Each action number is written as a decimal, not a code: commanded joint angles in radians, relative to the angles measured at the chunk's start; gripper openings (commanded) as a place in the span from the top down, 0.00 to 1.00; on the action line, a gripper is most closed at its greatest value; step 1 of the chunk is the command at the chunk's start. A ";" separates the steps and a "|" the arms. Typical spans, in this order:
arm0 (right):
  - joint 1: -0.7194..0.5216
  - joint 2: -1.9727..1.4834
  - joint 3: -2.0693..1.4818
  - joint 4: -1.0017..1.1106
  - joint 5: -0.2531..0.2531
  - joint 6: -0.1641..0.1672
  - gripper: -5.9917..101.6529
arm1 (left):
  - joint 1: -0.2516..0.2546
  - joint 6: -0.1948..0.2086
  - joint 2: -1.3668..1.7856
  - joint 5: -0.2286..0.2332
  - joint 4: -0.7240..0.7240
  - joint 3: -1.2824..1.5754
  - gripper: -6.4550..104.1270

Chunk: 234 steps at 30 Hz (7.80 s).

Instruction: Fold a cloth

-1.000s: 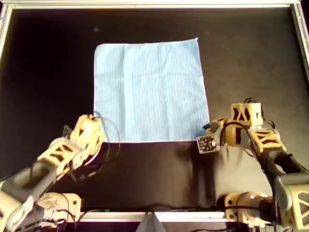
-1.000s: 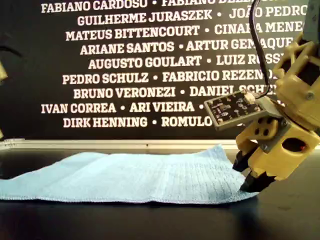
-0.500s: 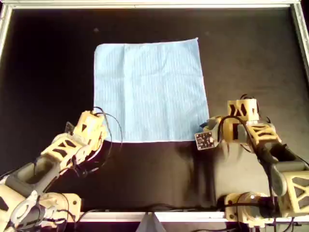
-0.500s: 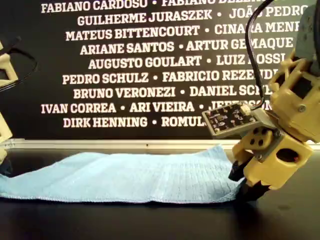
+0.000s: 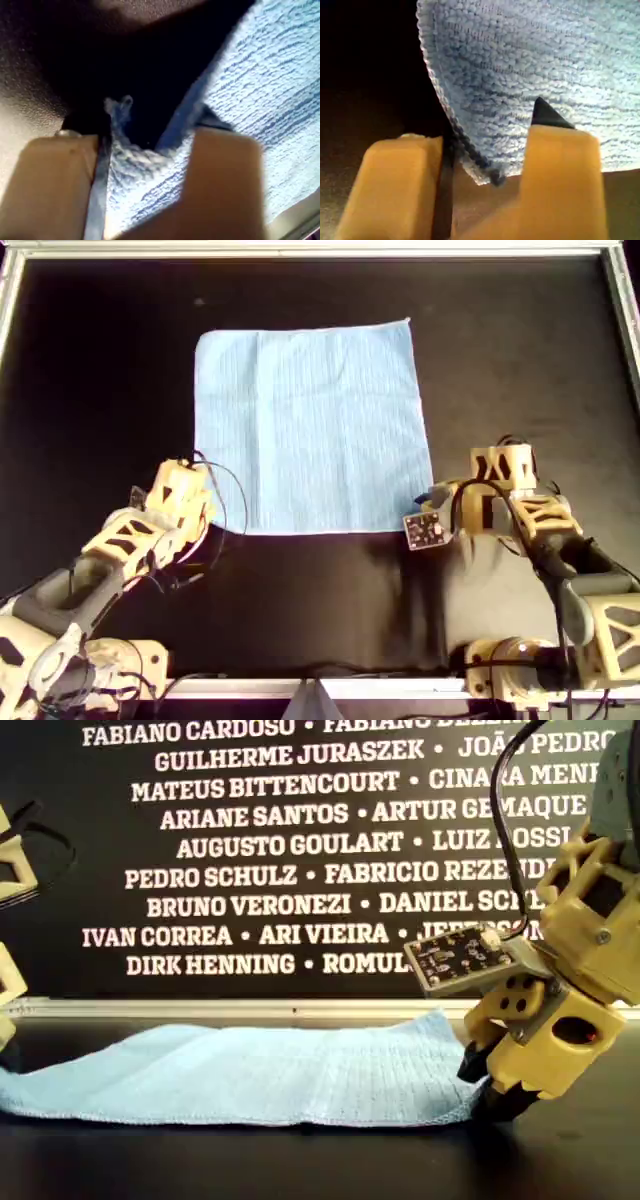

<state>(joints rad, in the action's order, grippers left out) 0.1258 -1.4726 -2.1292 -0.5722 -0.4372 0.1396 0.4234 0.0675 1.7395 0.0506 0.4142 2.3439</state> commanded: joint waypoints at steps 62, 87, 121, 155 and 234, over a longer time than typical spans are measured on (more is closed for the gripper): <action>-0.005 0.209 0.718 0.048 -0.002 0.006 0.95 | -0.209 -0.160 -0.328 0.012 0.089 -0.818 0.95; -0.003 0.884 1.680 0.048 -0.002 0.006 0.94 | -0.210 -0.161 -0.862 0.015 0.089 -1.572 0.95; -0.009 1.014 1.890 0.034 -0.002 0.005 0.38 | -0.284 -0.160 -0.904 0.012 0.089 -1.580 0.40; -0.043 0.175 1.845 -0.718 0.014 0.005 0.72 | -0.273 -0.146 0.324 0.014 0.324 -0.919 0.39; -0.170 -1.236 -0.845 0.646 0.351 -0.189 0.93 | -0.288 -0.146 1.333 0.012 -0.307 0.661 0.95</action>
<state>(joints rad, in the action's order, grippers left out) -0.0874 -2.6967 -2.9698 0.0215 -0.1058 -0.0522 0.1580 -0.0813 3.0603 0.0614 0.1350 3.0189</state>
